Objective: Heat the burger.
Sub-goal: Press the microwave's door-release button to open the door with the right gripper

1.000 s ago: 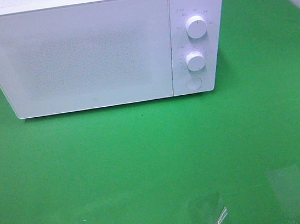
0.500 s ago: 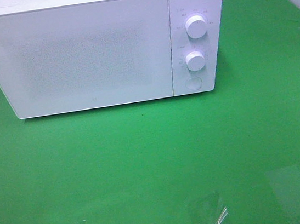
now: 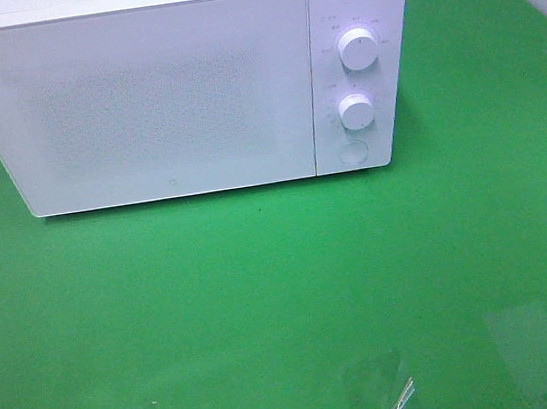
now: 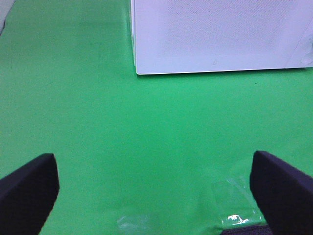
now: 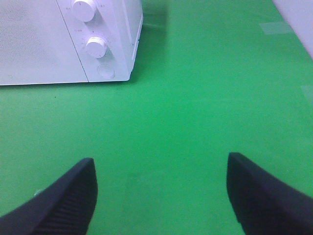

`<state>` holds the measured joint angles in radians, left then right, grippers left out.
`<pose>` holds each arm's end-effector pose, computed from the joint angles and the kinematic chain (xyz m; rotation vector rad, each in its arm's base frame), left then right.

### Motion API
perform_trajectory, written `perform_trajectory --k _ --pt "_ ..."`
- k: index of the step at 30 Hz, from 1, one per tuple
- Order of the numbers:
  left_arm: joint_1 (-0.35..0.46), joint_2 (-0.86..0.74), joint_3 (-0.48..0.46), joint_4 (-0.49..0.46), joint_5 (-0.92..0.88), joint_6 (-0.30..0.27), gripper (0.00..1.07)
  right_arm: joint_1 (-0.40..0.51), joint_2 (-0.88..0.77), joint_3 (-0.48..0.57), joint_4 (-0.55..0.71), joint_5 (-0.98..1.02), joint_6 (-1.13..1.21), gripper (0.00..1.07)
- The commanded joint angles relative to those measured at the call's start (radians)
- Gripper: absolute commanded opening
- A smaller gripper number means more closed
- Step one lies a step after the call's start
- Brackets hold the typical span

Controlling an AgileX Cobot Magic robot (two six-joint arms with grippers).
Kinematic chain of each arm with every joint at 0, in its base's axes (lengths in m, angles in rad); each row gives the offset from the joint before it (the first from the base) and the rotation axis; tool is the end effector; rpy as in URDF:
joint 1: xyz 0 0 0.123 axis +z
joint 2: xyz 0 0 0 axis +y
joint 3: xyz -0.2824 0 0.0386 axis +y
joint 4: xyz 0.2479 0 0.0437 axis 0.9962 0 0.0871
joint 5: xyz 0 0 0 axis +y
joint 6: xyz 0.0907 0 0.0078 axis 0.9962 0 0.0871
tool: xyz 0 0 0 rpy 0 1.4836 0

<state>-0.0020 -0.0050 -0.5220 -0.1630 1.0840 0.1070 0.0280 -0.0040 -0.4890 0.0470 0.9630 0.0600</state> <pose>-0.0098 -0.0130 0.2822 0.1231 2.0286 -0.1286 -0.0006 0.0035 0.2822 0.0320 1.9542 0.1134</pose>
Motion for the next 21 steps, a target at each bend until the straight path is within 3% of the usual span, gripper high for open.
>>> perform_trajectory --k 1,6,21 --pt "0.003 -0.016 0.001 -0.004 -0.010 0.001 0.98 -0.002 -0.025 -0.001 0.002 -0.009 -0.013 0.72" --pt "0.003 -0.016 0.001 -0.004 -0.010 0.001 0.98 -0.002 0.032 -0.022 0.005 -0.019 -0.012 0.72" --pt "0.003 -0.016 0.001 -0.004 -0.010 0.001 0.98 -0.002 0.265 -0.044 0.002 -0.321 -0.010 0.72"
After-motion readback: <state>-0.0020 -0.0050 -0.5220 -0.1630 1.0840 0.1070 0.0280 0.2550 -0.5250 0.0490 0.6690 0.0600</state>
